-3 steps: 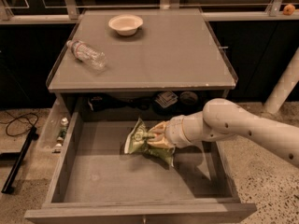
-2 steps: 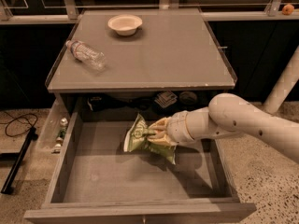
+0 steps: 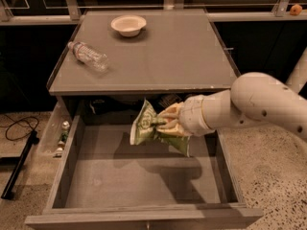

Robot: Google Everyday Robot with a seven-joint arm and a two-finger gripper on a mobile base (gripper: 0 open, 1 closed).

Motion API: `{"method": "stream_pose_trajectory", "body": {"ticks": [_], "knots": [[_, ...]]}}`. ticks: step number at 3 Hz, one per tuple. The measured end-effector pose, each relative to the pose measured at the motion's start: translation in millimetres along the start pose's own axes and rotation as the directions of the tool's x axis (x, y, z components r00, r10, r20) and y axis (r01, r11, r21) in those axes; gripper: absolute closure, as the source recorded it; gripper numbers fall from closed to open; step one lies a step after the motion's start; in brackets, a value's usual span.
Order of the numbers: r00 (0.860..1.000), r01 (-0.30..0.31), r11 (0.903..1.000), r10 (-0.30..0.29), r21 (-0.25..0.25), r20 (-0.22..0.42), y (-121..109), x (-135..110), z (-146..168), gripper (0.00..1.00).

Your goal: Pick green jalapeno chip bag from top drawer and place on counter

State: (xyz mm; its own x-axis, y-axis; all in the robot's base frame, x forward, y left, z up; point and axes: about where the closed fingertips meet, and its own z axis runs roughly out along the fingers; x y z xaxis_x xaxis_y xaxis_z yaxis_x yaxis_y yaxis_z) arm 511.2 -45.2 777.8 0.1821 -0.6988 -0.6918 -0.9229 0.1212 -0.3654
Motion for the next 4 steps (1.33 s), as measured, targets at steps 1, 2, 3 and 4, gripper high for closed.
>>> {"method": "stream_pose_trajectory", "body": {"ticks": [1, 2, 3, 4], "knots": [[0.997, 0.049, 0.9948, -0.044, 0.089, -0.062, -33.8, -23.9, -49.4, 1.00], [0.994, 0.057, 0.9868, -0.043, 0.151, -0.096, -66.8, -32.9, -81.8, 1.00], [0.994, 0.057, 0.9867, -0.043, 0.152, -0.096, -67.0, -32.9, -81.8, 1.00], [0.993, 0.075, 0.9813, -0.057, 0.177, -0.106, -84.4, -35.0, -84.9, 1.00]]}}
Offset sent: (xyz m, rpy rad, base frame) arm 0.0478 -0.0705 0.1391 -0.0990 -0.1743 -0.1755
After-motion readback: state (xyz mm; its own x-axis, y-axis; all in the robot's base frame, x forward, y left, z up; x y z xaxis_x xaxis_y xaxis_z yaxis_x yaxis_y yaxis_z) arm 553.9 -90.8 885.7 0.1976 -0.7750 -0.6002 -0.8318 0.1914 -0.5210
